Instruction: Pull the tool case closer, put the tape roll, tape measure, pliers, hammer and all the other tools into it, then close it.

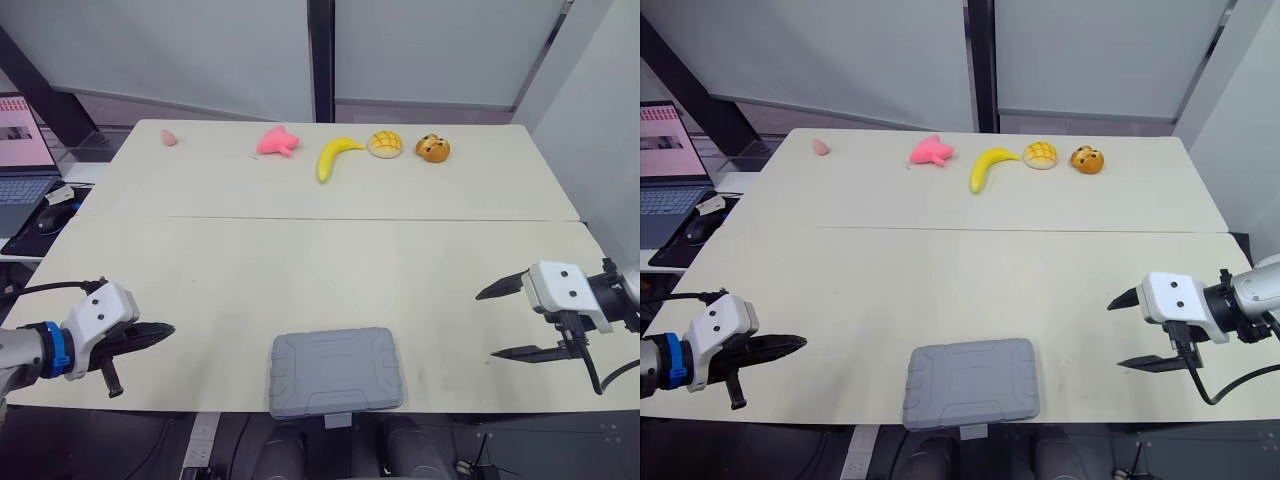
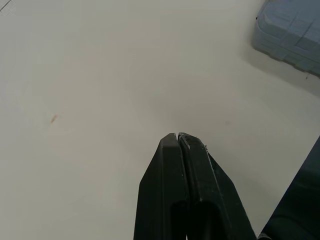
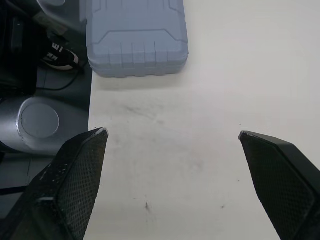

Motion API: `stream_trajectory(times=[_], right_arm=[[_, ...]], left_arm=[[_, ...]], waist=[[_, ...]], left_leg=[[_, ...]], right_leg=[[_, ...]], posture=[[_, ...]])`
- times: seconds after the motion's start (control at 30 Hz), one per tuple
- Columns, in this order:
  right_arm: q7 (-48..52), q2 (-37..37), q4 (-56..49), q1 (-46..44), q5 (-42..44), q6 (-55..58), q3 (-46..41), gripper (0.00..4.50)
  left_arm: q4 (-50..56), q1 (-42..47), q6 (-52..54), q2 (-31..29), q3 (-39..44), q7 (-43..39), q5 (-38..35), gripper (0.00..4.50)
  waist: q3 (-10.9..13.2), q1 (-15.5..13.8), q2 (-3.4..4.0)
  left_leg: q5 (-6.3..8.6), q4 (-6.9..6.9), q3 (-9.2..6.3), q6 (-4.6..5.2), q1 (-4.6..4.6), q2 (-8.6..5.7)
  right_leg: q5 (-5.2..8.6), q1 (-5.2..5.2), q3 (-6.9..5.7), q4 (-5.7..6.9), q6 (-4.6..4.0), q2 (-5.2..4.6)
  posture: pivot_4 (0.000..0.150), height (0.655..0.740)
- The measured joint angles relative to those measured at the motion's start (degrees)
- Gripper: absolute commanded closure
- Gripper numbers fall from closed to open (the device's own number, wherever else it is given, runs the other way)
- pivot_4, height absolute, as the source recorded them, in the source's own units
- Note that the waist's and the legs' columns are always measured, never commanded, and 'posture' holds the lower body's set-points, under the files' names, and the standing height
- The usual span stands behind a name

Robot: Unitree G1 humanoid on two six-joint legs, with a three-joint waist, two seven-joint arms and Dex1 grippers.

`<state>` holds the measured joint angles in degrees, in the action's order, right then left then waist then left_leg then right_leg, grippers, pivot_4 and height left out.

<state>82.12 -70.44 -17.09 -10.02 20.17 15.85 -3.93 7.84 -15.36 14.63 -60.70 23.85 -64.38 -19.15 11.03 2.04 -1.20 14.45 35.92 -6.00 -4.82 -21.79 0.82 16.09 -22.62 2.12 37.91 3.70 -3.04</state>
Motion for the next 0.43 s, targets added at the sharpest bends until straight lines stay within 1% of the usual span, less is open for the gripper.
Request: stream_trajectory(times=[0.2,0.43], right_arm=[[0.2,0.2,3.1,-0.1,-2.8,-4.1,1.0,0.03],[0.2,0.7,3.9,-1.1,-3.3,-4.6,2.3,0.03]], left_arm=[[3.9,-0.6,4.6,0.3,1.0,1.4,-0.1,4.5],[5.2,-0.7,7.1,0.9,1.2,2.4,-0.1,4.5]], waist=[[0.0,0.0,0.01],[0.0,0.0,0.01]], left_leg=[[0.0,0.01,0.0,0.0,0.0,0.0],[0.0,0.04,0.0,0.0,0.0,0.0]], right_leg=[[-0.01,0.0,0.0,0.01,-0.01,0.0],[-0.01,0.0,0.01,0.06,-0.02,0.0]], posture=[[0.15,0.7369],[0.15,0.7369]])
